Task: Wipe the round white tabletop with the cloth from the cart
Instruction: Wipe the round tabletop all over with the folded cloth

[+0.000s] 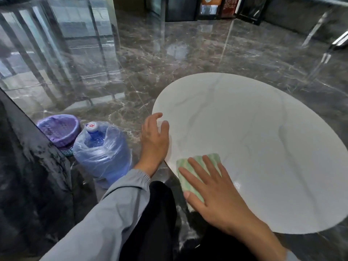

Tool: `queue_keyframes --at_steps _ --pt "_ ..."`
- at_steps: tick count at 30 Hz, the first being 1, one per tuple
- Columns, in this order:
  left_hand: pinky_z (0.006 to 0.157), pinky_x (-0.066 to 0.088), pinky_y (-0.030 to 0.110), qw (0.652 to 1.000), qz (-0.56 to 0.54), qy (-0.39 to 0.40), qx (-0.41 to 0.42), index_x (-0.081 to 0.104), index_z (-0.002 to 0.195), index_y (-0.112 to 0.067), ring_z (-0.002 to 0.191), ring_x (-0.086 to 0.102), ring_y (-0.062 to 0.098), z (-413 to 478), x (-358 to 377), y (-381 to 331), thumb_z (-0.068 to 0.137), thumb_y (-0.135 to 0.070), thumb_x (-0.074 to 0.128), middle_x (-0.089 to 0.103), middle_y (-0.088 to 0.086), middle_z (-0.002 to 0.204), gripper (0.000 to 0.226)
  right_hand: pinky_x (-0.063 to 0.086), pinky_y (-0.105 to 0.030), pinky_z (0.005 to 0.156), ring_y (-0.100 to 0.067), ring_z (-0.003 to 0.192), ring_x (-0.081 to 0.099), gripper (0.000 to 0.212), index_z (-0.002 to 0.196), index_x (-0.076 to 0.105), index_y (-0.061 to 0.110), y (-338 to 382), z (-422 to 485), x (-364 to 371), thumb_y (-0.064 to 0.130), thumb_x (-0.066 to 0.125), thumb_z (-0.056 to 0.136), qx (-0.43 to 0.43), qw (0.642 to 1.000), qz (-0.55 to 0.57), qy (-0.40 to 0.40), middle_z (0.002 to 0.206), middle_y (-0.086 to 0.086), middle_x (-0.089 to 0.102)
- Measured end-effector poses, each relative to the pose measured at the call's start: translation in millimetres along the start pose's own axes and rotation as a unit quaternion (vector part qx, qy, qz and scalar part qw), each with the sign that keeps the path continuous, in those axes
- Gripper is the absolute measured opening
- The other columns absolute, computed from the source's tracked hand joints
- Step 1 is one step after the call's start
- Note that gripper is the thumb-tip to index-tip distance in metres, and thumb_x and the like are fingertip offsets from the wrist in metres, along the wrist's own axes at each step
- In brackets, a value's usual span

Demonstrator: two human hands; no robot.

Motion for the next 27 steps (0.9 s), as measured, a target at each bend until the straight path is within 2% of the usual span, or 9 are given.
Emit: queue_keyframes --at_steps 2,4,7,11,15,18,21,24,27 --pt "0.111 0.039 0.040 0.997 0.053 0.013 0.058 0.056 0.132 -0.024 0.128 0.045 0.012 1 9 -8 0.099 -0.037 0.047 0.050 -0.014 0.130 0.037 -0.021 -0.043 0.123 -0.005 0.143 -0.045 0.056 0.149 -0.023 0.064 -10 -32 -2 0.063 0.013 0.106 0.037 0.999 0.006 0.027 0.157 0.031 -0.039" --pt "0.112 0.036 0.043 0.984 0.126 0.022 0.127 0.061 0.125 -0.023 0.124 0.046 0.011 0 21 -17 0.098 -0.035 0.048 0.057 -0.013 0.124 0.031 -0.020 -0.043 0.123 -0.003 0.141 -0.048 0.056 0.147 -0.026 0.066 -14 -44 -3 0.065 0.012 0.105 0.065 0.997 0.003 0.042 0.155 0.033 -0.042" --pt "0.108 0.037 0.042 0.964 0.185 0.036 0.186 0.066 0.115 -0.019 0.120 0.053 0.020 -6 34 -20 0.098 -0.032 0.051 0.064 -0.004 0.116 0.026 -0.021 -0.046 0.123 -0.007 0.144 -0.045 0.057 0.150 -0.021 0.064 -13 -26 -2 0.069 0.011 0.103 0.078 0.997 0.017 0.018 0.160 0.028 -0.036" --pt "0.098 0.045 0.044 0.959 0.204 0.054 0.190 0.068 0.110 -0.015 0.113 0.056 0.025 -9 38 -11 0.098 -0.035 0.050 0.065 0.001 0.110 0.029 -0.020 -0.048 0.124 -0.012 0.151 -0.036 0.061 0.158 -0.010 0.056 -13 9 -4 0.069 0.013 0.103 0.077 0.997 0.020 -0.025 0.168 0.022 -0.023" --pt "0.098 0.042 0.046 0.933 0.289 0.092 0.193 0.068 0.110 -0.014 0.117 0.054 0.028 -9 45 -13 0.097 -0.043 0.050 0.063 0.003 0.116 0.036 -0.016 -0.042 0.126 -0.007 0.151 -0.033 0.062 0.158 -0.008 0.057 -42 -11 -3 0.071 0.013 0.102 0.086 0.996 0.032 -0.010 0.166 0.027 -0.024" --pt "0.099 0.040 0.045 0.922 0.311 0.107 0.206 0.068 0.111 -0.016 0.119 0.053 0.027 -11 48 -14 0.097 -0.045 0.050 0.063 0.002 0.118 0.037 -0.013 -0.039 0.126 -0.004 0.152 -0.030 0.064 0.156 -0.009 0.060 -92 -51 0 0.076 0.005 0.096 0.181 0.982 0.048 -0.039 0.167 0.027 -0.020" --pt "0.096 0.042 0.047 0.913 0.324 0.108 0.224 0.069 0.107 -0.016 0.113 0.057 0.029 -11 50 -15 0.095 -0.047 0.051 0.064 0.005 0.116 0.038 -0.013 -0.044 0.126 -0.013 0.155 -0.026 0.067 0.158 -0.010 0.055 -112 -66 2 0.070 0.000 0.094 0.267 0.961 0.043 -0.057 0.170 0.021 -0.018" --pt "0.094 0.043 0.048 0.899 0.353 0.121 0.230 0.069 0.104 -0.017 0.107 0.058 0.028 -11 51 -17 0.095 -0.049 0.049 0.063 0.004 0.114 0.039 -0.016 -0.053 0.124 -0.023 0.155 -0.030 0.062 0.158 -0.013 0.054 -63 -53 9 0.063 0.001 0.098 0.195 0.979 0.042 -0.042 0.168 0.019 -0.022" --pt "0.094 0.042 0.049 0.894 0.358 0.126 0.236 0.067 0.104 -0.018 0.105 0.057 0.028 -11 51 -17 0.095 -0.050 0.048 0.063 0.003 0.111 0.038 -0.009 -0.050 0.124 -0.022 0.159 -0.016 0.060 0.161 0.008 0.052 -19 -58 21 0.063 0.014 0.103 0.112 0.991 0.044 -0.065 0.171 0.018 -0.003"
Point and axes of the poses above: each hand's wrist, its own z-axis towards the middle knuckle, its own x-axis out of the palm, y = z × x, the point moved 4 cm from there along z, towards the middle knuckle
